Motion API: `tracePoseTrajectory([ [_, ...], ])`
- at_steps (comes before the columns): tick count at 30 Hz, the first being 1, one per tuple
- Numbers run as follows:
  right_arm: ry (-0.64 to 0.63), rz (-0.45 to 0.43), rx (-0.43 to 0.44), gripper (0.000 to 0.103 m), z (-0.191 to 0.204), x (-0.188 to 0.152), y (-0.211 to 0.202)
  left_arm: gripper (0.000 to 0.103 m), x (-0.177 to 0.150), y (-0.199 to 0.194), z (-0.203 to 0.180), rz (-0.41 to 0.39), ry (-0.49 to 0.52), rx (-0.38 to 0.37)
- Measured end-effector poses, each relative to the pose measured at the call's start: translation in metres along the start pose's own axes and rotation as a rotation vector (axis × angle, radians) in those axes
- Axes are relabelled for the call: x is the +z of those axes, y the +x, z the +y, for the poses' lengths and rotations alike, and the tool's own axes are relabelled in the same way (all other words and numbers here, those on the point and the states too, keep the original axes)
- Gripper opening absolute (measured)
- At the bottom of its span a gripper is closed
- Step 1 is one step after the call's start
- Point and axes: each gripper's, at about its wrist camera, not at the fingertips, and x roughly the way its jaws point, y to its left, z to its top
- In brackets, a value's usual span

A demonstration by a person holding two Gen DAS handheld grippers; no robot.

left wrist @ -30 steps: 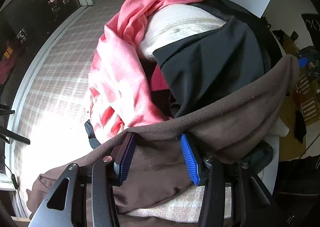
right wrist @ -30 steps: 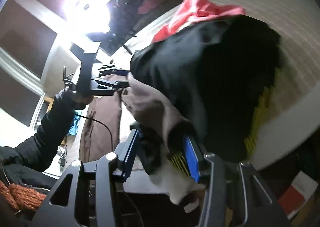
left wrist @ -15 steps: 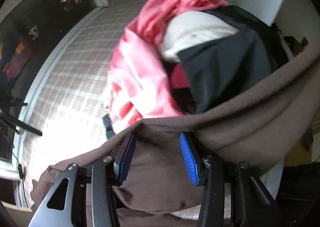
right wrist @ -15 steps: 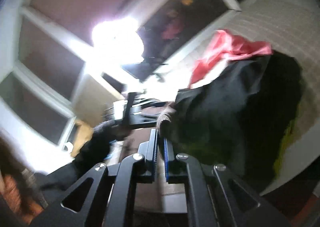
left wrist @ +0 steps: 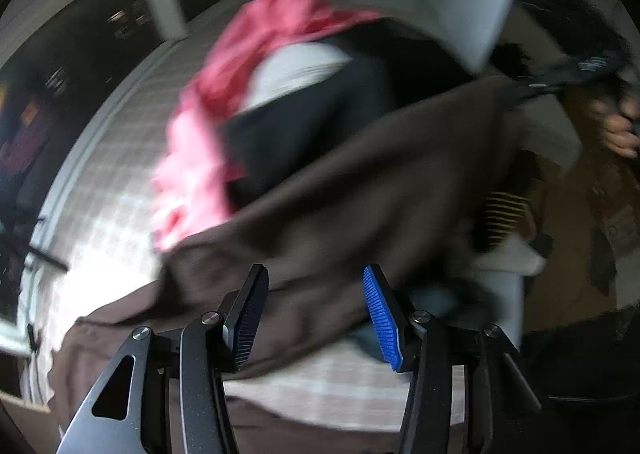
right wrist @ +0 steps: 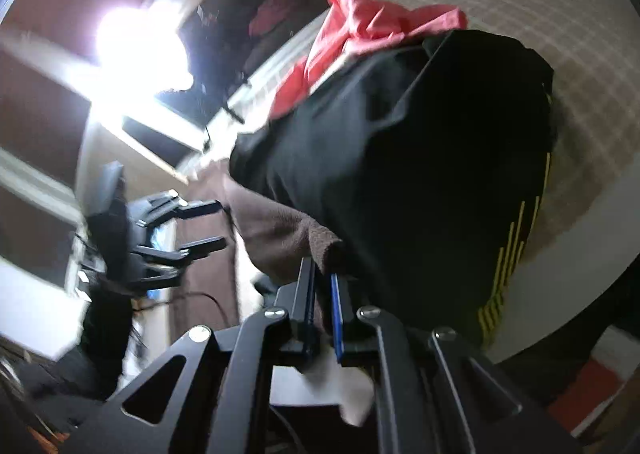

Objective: Fold clothes

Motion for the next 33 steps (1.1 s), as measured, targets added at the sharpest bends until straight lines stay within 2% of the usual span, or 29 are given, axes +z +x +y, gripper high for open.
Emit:
tracePoseTrajectory([
  [2, 0.008, 0.001, 0.056, 0.014, -0.002, 0.000, -0.003, 0.048, 0.013, 0.003, -0.019, -0.026, 0.025, -0.051],
  [3, 0.018, -0.014, 0.116, 0.020, -0.003, 0.002, -0.007, 0.048, 0.032, 0.012, -0.023, -0.040, 0.041, -0.052],
  [4, 0.033, -0.030, 0.178, 0.038, -0.004, 0.005, -0.010, 0.049, 0.052, 0.021, -0.027, -0.054, 0.058, -0.054],
  [5, 0.049, -0.043, 0.229, 0.049, -0.006, 0.009, -0.011, 0.049, 0.070, 0.030, -0.031, -0.067, 0.073, -0.054],
  [6, 0.065, -0.053, 0.272, 0.057, -0.008, 0.014, -0.010, 0.049, 0.069, 0.035, -0.024, -0.058, 0.070, -0.042],
  [8, 0.077, -0.078, 0.303, 0.057, -0.010, 0.023, -0.007, 0.049, 0.073, 0.046, -0.020, -0.033, 0.037, -0.039],
  [9, 0.077, -0.092, 0.311, 0.053, -0.010, 0.026, -0.007, 0.049, 0.076, 0.049, -0.023, -0.029, 0.020, -0.043],
  [10, 0.082, -0.107, 0.346, 0.048, -0.009, 0.027, -0.007, 0.049, 0.073, 0.042, -0.026, -0.029, 0.014, -0.042],
  [12, 0.072, -0.124, 0.402, 0.046, -0.005, 0.029, -0.007, 0.049, 0.072, 0.030, -0.034, -0.037, 0.028, -0.033],
  [14, 0.015, -0.140, 0.337, 0.046, 0.001, 0.030, -0.013, 0.049, 0.076, 0.021, -0.045, -0.055, 0.076, -0.013],
  [17, -0.098, -0.162, 0.145, 0.046, 0.006, 0.020, -0.024, 0.049, 0.086, 0.013, -0.063, -0.050, 0.166, 0.006],
  [18, -0.122, -0.167, 0.106, 0.041, 0.003, 0.015, -0.026, 0.049, 0.089, 0.011, -0.069, -0.043, 0.196, 0.010],
  [19, -0.139, -0.169, 0.076, 0.038, -0.003, 0.008, -0.029, 0.049, 0.093, 0.009, -0.075, -0.036, 0.227, 0.014],
  [24, -0.190, -0.161, -0.022, 0.038, -0.031, -0.031, -0.032, 0.048, 0.107, 0.024, -0.095, 0.061, 0.347, -0.004],
  [25, -0.208, -0.162, -0.038, 0.038, -0.033, -0.037, -0.032, 0.037, 0.110, 0.029, -0.098, 0.083, 0.369, -0.010],
  [26, -0.223, -0.162, -0.045, 0.038, -0.033, -0.043, -0.032, 0.019, 0.113, 0.033, -0.102, 0.106, 0.392, -0.015],
  [27, -0.234, -0.160, -0.046, 0.038, -0.034, -0.046, -0.030, 0.012, 0.115, 0.037, -0.105, 0.127, 0.412, -0.020],
  [28, -0.245, -0.158, -0.046, 0.038, -0.034, -0.050, -0.028, 0.008, 0.116, 0.034, -0.102, 0.137, 0.399, -0.025],
  [33, -0.301, -0.181, -0.027, 0.038, -0.027, -0.057, -0.020, 0.004, 0.116, 0.004, -0.088, 0.118, 0.379, -0.014],
])
